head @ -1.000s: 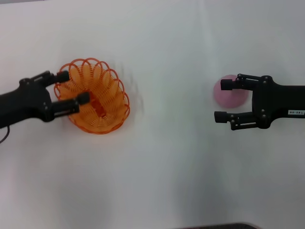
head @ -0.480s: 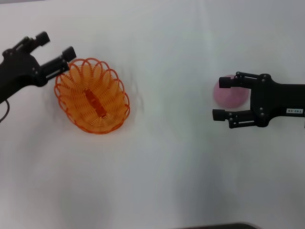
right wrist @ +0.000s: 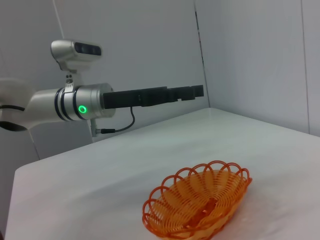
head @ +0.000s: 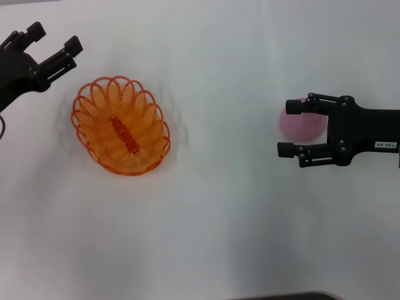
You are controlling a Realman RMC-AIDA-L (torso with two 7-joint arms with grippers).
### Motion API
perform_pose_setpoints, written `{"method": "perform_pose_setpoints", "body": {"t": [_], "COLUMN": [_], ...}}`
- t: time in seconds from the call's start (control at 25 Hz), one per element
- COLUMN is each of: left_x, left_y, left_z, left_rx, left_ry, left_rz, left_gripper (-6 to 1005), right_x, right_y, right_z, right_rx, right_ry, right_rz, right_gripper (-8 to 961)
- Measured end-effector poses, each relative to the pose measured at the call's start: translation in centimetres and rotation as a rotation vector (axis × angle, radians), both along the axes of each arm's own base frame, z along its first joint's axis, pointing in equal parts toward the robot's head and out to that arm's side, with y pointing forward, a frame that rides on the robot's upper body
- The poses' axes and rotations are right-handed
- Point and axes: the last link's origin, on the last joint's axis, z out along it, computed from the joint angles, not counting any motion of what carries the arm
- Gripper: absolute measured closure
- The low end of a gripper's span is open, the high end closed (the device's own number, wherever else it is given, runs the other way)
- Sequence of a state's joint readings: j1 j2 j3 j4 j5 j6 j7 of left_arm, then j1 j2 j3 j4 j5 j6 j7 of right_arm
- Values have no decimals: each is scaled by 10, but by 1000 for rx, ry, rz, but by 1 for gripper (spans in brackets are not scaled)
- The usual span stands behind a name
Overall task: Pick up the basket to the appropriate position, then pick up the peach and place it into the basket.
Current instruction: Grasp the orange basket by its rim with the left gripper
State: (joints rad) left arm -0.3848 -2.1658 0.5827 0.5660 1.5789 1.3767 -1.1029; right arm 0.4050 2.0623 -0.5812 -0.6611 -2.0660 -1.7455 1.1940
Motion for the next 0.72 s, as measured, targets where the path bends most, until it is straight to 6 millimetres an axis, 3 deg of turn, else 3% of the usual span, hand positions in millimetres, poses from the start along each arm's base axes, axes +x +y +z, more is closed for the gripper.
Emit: {"method": "perform_pose_setpoints", "body": {"t": [0.4,0.72], "left_x": [5,28], "left_y": [21,38], "left_z": [2,17], "left_rx": [-96,-267], "left_ry": [53,186], "left_rz": [74,137], "left_gripper": [140,144], "right_x": [0,-1], "right_y": [0,0], "right_z": [0,0], "right_rx": [0,0], "right_ry": [-1,0], "right_rz": [2,2], "right_gripper": [7,7]}}
